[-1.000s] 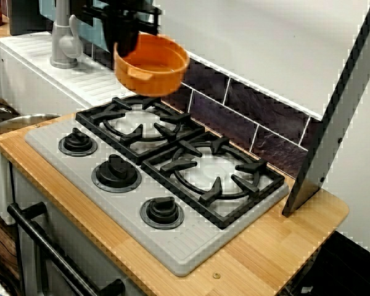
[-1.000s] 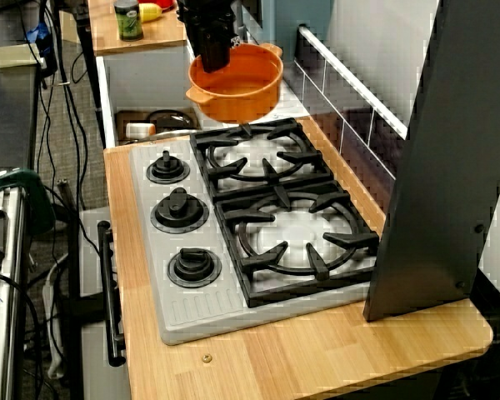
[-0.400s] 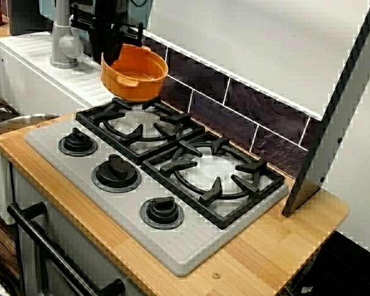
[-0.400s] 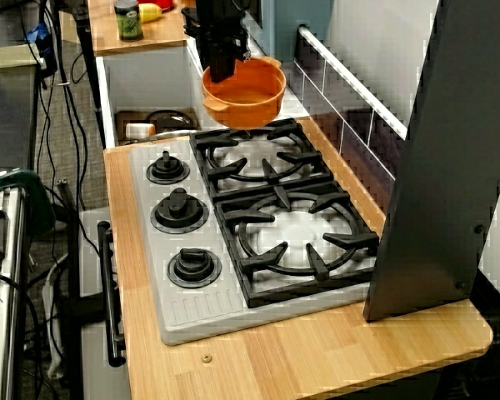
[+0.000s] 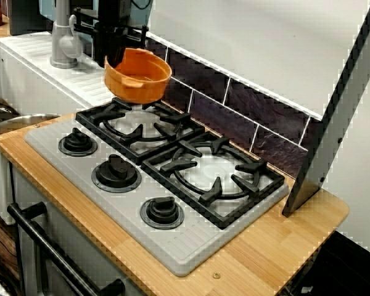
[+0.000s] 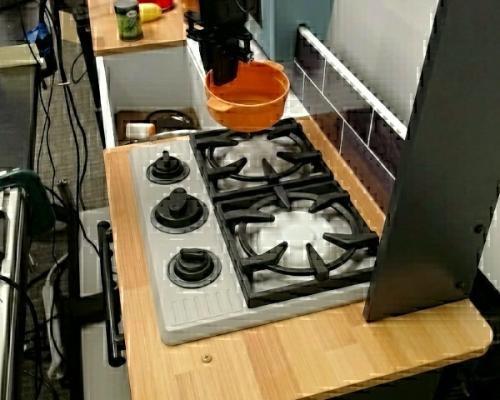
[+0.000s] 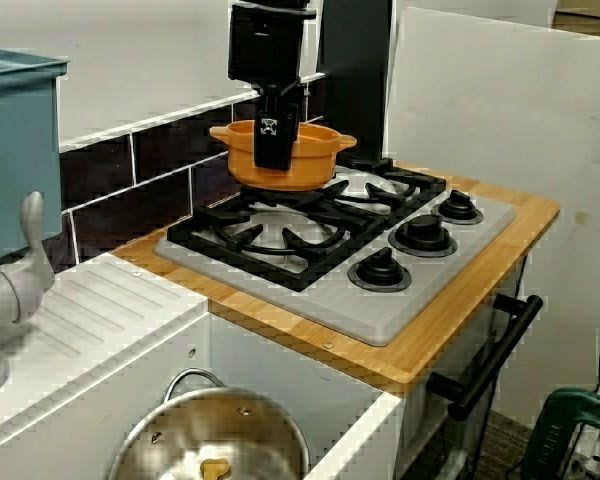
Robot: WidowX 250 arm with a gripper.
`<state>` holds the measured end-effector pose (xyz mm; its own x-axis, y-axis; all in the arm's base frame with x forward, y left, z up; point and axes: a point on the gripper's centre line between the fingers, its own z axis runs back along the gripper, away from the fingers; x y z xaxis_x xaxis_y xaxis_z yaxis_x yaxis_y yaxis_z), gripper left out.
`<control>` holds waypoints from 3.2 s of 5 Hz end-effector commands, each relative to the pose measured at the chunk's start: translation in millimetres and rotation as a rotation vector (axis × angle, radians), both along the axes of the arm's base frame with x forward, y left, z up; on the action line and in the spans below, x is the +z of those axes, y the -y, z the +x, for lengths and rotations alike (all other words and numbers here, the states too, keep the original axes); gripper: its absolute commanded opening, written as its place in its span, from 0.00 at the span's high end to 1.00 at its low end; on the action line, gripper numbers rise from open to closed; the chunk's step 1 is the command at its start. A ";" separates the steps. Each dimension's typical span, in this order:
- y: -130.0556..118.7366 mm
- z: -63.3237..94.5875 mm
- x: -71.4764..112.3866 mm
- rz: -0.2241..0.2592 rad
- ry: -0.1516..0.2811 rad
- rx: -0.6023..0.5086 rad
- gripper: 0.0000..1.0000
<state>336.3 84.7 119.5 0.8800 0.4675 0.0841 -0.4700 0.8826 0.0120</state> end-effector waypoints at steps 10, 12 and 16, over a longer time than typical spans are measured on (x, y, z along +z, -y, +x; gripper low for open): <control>2.9 -12.0 -11.8 0.041 -0.009 -0.024 0.00; 3.9 -17.4 8.3 0.030 0.024 -0.037 0.00; 45.6 -15.7 53.3 -0.054 0.101 -0.150 0.00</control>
